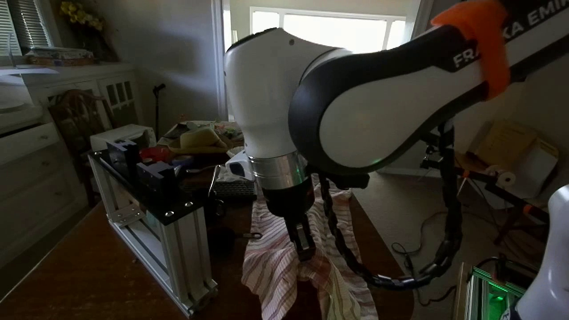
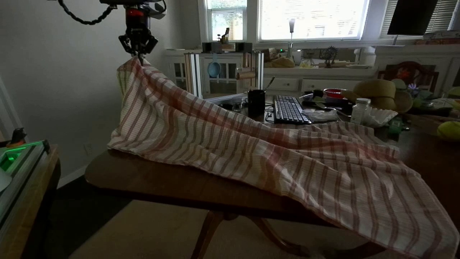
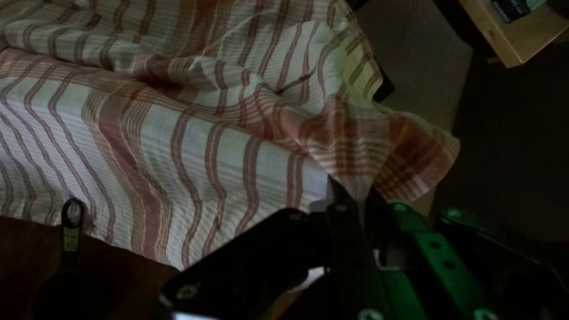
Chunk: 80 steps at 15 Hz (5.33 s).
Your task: Fold the towel
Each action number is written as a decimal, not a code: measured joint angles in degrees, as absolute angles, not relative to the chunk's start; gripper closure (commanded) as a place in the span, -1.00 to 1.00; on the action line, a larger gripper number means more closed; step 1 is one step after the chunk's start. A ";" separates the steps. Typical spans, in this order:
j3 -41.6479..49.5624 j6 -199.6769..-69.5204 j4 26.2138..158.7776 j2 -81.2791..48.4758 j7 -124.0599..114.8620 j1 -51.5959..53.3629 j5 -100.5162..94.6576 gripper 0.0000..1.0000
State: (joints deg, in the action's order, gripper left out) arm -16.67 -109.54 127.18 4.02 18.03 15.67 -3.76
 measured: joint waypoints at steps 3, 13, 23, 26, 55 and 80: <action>-18.37 -107.63 126.54 3.99 18.83 17.95 -3.52 0.96; -21.72 -104.63 125.26 2.24 23.56 22.10 -3.14 0.96; -11.94 -92.60 113.63 8.85 37.75 15.86 -0.44 0.96; -8.43 -86.57 108.92 10.17 40.64 13.15 -1.03 0.96; 8.50 -114.07 86.41 -25.11 13.53 -6.94 -19.17 0.84; 13.17 -124.67 66.91 -49.55 6.12 -9.26 -20.08 0.96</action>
State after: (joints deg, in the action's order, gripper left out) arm 13.17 -124.67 66.91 -49.55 6.12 -9.26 -20.08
